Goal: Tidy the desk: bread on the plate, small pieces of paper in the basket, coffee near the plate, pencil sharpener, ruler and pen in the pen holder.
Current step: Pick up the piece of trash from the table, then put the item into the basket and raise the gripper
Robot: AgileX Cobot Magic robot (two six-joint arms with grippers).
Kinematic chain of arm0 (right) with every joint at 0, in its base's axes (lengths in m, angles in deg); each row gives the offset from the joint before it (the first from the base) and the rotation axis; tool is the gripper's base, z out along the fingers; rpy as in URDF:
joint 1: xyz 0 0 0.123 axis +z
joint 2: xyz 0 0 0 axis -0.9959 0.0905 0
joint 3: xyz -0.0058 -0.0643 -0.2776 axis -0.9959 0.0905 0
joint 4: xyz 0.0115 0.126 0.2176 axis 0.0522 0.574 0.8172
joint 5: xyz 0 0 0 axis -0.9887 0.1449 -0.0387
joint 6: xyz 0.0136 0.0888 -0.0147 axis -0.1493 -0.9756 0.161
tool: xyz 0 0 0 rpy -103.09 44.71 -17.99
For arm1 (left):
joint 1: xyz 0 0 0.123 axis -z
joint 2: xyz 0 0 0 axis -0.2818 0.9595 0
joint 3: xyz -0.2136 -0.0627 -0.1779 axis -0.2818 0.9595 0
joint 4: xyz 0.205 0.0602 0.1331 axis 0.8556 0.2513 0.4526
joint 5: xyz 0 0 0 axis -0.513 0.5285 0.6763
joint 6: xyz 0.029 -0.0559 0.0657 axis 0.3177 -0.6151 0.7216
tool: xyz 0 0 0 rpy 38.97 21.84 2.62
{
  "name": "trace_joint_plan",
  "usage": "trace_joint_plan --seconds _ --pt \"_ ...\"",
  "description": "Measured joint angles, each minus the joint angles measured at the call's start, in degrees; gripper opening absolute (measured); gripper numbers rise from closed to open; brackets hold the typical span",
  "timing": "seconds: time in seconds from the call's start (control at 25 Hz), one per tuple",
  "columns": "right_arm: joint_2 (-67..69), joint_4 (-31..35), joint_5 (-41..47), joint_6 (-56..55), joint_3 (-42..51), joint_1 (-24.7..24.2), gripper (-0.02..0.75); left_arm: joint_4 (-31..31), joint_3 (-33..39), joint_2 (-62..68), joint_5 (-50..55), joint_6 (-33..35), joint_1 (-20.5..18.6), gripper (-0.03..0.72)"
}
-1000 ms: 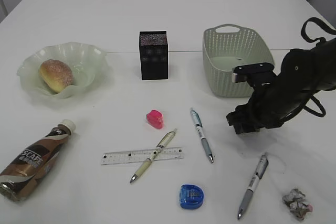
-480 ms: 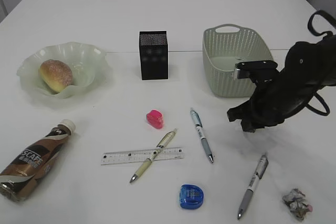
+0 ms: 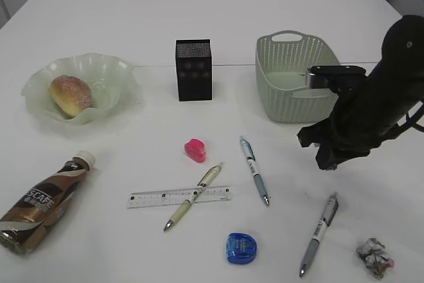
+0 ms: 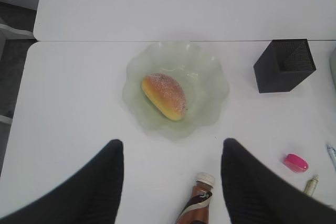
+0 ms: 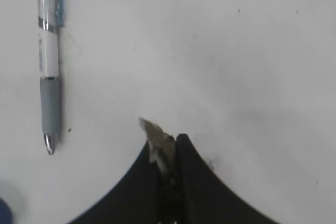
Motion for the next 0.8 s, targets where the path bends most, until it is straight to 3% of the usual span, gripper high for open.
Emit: trace_joint_plan --seconds 0.56,0.8 --pt "-9.5 0.0 12.2 -0.2 0.0 0.0 0.016 0.1 0.0 0.0 0.1 0.0 0.0 0.433" --pt "-12.2 0.0 20.5 -1.8 -6.1 0.0 0.016 -0.5 0.0 0.0 0.1 0.0 0.0 0.433"
